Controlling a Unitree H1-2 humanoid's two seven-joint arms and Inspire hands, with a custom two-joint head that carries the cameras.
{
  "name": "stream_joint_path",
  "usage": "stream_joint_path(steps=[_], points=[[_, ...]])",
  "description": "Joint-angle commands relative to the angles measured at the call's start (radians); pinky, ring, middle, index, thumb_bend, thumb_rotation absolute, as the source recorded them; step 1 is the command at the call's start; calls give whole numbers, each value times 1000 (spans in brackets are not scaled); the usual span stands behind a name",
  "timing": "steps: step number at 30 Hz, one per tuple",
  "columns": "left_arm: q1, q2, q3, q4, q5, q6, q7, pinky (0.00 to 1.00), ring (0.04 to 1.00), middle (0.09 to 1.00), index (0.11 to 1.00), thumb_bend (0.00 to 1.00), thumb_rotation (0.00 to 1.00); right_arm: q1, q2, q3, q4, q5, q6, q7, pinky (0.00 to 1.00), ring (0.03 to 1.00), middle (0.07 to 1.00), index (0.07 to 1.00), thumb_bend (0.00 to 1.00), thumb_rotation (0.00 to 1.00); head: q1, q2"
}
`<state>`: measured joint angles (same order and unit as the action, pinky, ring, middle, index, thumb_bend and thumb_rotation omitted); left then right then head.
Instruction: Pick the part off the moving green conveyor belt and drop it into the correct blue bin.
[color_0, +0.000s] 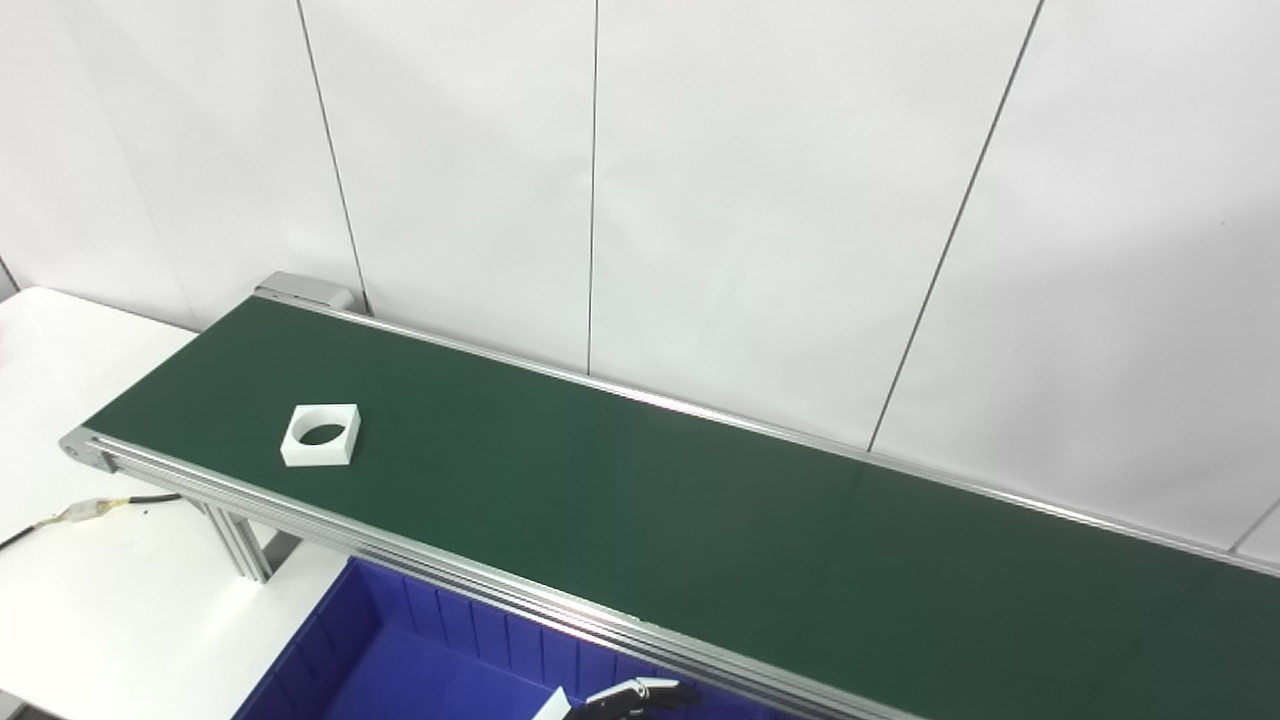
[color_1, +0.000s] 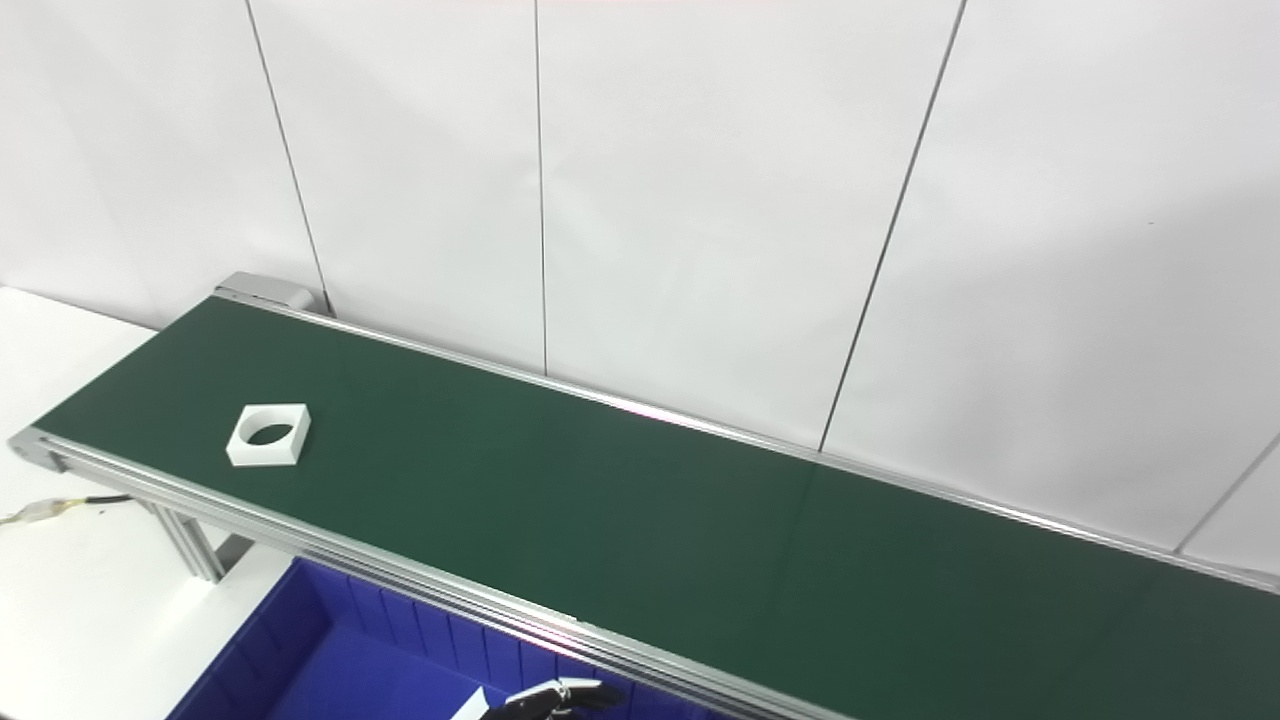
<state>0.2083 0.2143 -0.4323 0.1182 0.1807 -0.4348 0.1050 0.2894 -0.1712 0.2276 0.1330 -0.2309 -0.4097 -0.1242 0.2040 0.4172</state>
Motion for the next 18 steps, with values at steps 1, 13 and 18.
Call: stream_joint_path(steps=[1,13,18], points=[[-21,5,-6,-13,-7,-35,21,744,817,827,776,904,142,-10,-8,5,-9,15,-60,-17,844,901,914,884,981,328,1,0],[-28,8,-17,-16,-17,-35,29,742,815,827,775,908,149,-14,-18,23,-11,11,-60,-54,816,881,899,869,994,340,11,1],[-28,11,-22,-23,-9,-35,37,741,814,826,775,902,139,-15,-24,33,-10,22,-60,-66,815,879,895,863,991,327,7,4]])
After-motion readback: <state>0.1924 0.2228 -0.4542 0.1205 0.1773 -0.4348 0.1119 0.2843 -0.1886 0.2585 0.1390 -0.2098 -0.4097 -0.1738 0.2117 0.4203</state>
